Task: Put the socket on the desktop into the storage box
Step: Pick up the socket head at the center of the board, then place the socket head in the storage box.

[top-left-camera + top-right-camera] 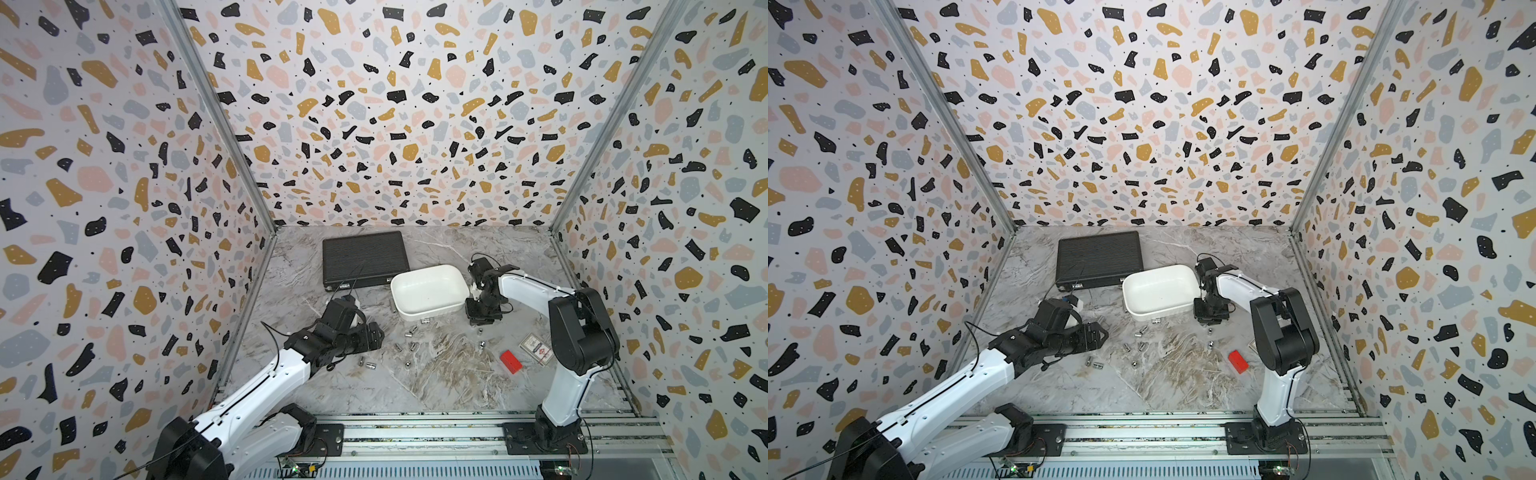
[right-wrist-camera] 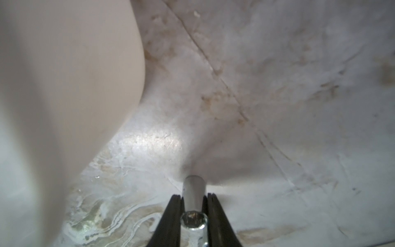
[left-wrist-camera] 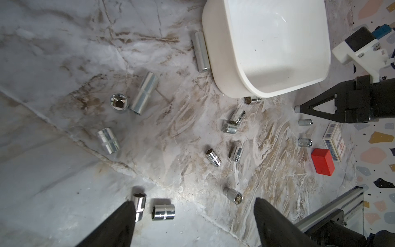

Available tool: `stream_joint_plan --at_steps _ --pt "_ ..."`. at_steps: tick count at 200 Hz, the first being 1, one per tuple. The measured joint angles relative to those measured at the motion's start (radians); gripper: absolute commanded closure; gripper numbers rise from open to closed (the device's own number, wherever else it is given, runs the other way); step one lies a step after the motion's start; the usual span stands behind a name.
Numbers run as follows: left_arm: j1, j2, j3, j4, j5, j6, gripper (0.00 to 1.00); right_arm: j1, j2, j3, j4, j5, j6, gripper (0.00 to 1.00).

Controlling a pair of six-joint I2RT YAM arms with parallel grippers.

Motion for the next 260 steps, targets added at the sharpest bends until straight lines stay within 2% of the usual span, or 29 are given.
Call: stream_joint_plan --at_steps 80,144,183,260 --pt "0.000 0.034 0.010 -0.002 -0.022 0.001 0.10 0.000 -0.159 0.049 -0.072 -0.009 -0.001 0.80" --pt "0.000 0.049 0.020 -0.003 -0.027 0.001 0.10 0.000 -0.166 0.167 -0.114 -0.021 -0.002 0.80" --pt "0.000 0.049 0.021 -0.004 -0.027 0.001 0.10 0.003 -0.116 0.260 -0.119 -0.035 -0.001 0.80" --pt "0.000 0.049 0.021 -0.004 -0.027 0.000 0.11 0.019 0.079 0.390 -0.121 -0.045 0.003 0.80"
